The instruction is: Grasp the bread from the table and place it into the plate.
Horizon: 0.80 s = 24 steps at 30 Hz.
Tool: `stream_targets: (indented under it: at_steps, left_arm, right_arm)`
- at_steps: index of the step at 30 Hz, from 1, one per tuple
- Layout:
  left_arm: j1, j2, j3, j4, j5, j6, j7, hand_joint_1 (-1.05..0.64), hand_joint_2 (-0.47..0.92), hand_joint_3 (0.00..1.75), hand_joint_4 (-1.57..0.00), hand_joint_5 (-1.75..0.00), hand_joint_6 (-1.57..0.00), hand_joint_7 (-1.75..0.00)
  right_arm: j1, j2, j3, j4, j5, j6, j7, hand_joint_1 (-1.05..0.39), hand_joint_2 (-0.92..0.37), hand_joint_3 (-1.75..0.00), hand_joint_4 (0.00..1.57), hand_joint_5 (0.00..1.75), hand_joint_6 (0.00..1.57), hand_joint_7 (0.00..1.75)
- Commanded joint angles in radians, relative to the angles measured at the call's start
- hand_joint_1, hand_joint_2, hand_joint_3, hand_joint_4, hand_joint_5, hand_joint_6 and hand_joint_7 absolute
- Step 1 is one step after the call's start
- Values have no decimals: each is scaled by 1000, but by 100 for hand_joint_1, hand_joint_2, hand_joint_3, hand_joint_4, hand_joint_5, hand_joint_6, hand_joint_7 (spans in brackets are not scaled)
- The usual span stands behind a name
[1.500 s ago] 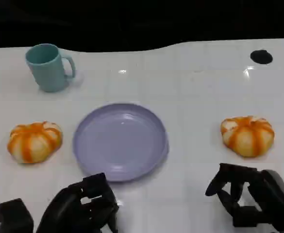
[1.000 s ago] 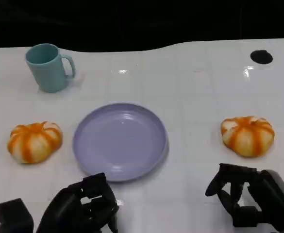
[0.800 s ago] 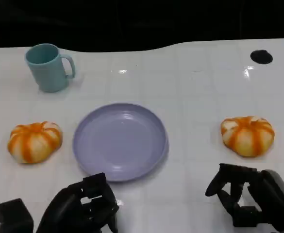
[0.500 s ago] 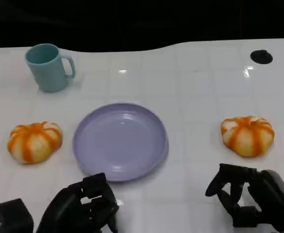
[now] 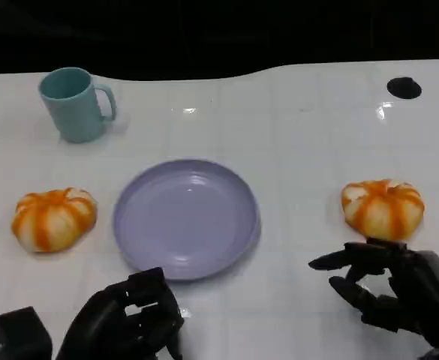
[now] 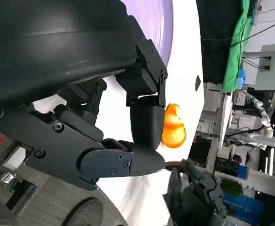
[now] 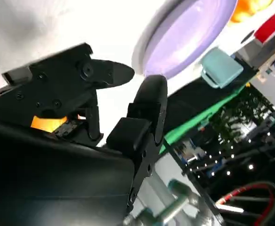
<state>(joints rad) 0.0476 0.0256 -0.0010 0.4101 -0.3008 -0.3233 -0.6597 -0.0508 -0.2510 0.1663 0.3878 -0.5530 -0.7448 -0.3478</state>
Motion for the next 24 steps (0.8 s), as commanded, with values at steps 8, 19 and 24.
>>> stream_targets:
  at_steps: [8, 19, 24]
  left_arm:
    - [-19, 12, 8, 24, 1, -12, -8, -60, 76, 49, -78, -175, -74, -144]
    - [-19, 11, 3, 25, 9, -10, 2, -60, 76, 50, -79, -175, -74, -145]
    - [-16, 12, 3, 23, 8, -11, -1, -60, 76, 50, -78, -175, -74, -145]
  right_arm:
    - [-20, -43, -29, -110, -30, 84, 7, -35, -92, -5, 46, 71, 74, 9]
    - [-34, -109, -47, -288, -146, 340, 129, -46, -92, -4, 21, 47, 49, 0]
    - [-56, -146, -33, -344, -219, 470, 214, -53, -92, -3, 9, 41, 38, 0]
